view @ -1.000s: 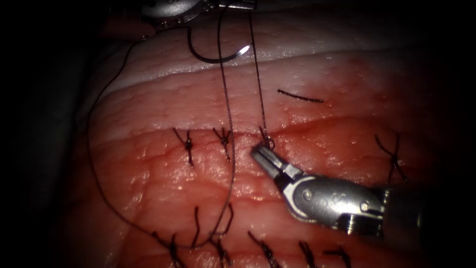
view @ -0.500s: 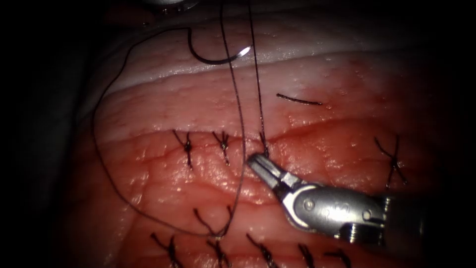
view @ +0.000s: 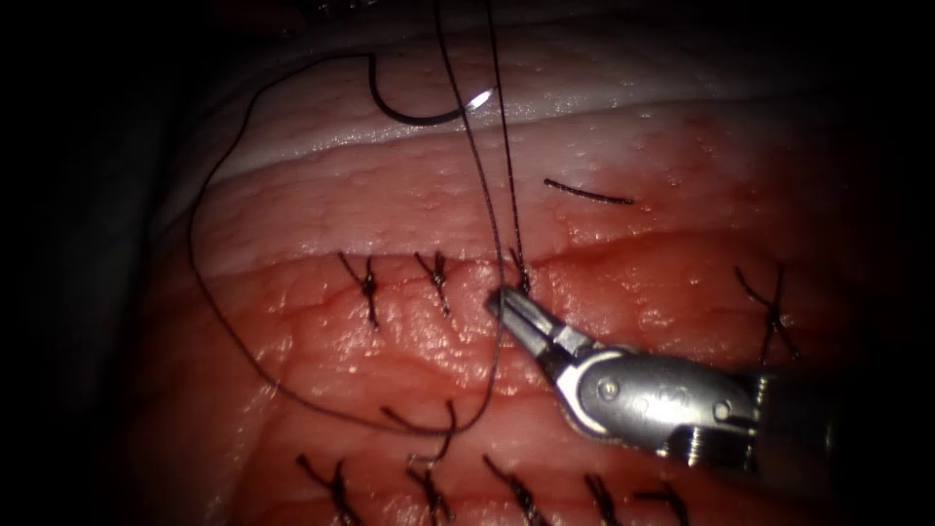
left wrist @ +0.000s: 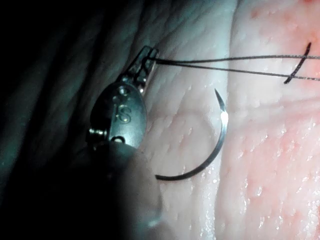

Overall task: Wound Closure
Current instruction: Pull downward on tail with right arm and upward on working end with left driver to tighten, then pull working end taut

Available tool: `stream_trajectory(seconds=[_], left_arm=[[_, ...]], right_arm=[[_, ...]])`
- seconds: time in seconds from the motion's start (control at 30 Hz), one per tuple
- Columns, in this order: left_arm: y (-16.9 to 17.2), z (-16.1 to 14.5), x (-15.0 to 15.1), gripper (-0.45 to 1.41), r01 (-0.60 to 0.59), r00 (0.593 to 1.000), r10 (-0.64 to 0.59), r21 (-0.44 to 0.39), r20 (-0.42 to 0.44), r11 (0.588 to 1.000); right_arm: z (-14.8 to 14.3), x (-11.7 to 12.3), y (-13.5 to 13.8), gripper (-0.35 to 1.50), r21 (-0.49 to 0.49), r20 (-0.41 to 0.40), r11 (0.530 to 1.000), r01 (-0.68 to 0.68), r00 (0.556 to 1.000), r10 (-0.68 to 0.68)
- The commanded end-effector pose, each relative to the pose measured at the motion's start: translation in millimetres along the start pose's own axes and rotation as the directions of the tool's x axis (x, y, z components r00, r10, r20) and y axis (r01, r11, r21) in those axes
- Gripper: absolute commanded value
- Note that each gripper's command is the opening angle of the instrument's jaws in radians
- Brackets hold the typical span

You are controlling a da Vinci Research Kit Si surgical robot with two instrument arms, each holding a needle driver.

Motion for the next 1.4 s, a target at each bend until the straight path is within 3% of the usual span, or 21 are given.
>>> stream_trajectory(seconds=[0.03,0.27,0.33,0.37,0.43,0.5,0.63,0.73,0.97,1.2,1.4], left_arm=[[-0.2,0.5,-0.2,-0.45,-0.005,1.0,0.005,-0.004,-0.003,1.0],[1.4,-0.1,0.9,-0.45,0.012,0.999,-0.013,-0.041,-0.044,0.999],[2.3,-0.2,1.6,-0.45,0.025,0.997,-0.029,-0.065,-0.069,0.998],[3.1,-0.3,2.1,-0.45,0.025,0.996,-0.032,-0.082,-0.089,0.996],[4.3,-0.5,3.1,-0.45,0.031,0.992,-0.044,-0.106,-0.119,0.994],[6.6,-0.8,5.4,-0.45,0.034,0.989,-0.056,-0.162,-0.134,0.986],[8.5,-1.1,7.5,-0.45,0.038,0.989,-0.065,-0.2,-0.131,0.979],[10.2,-1.5,10.1,-0.45,0.042,0.989,-0.073,-0.226,-0.132,0.973],[12.4,-2.6,16.8,-0.45,0.002,0.982,-0.05,-0.254,-0.184,0.967],[14.4,-3.4,23.0,-0.45,-0.047,0.977,-0.013,-0.275,-0.211,0.96],[15.9,-3.4,25.6,-0.45,-0.071,0.978,0.008,-0.293,-0.211,0.953]], right_arm=[[0.6,-0.4,-0.6,-0.35,0.002,-0.001,1.0,-0.001,1.0,0.001],[0.7,-0.4,-0.5,-0.33,-0.009,-0.027,0.999,-0.049,0.998,0.048],[0.8,-0.3,-0.5,0.66,-0.013,-0.045,0.995,-0.097,0.994,0.097],[0.8,-0.3,-0.4,0.88,-0.015,-0.055,0.993,-0.116,0.992,0.115],[0.8,-0.2,-0.3,1.13,-0.014,-0.068,0.986,-0.164,0.984,0.162],[0.3,-0.1,-0.1,1.2,-0.032,-0.061,0.977,-0.213,0.976,0.211],[-0.6,0.1,0.7,1.2,-0.052,-0.052,0.966,-0.252,0.967,0.249],[-1.4,0.5,1.5,1.1,-0.08,-0.045,0.953,-0.291,0.956,0.288],[-1.9,2.1,4.4,0.98,-0.09,0.012,0.9,-0.427,0.903,0.43],[0.2,2.9,7.7,0.98,-0.059,0.107,0.872,-0.486,0.866,0.489],[2.6,3.2,10.1,1.01,-0.054,0.142,0.849,-0.526,0.837,0.528]])
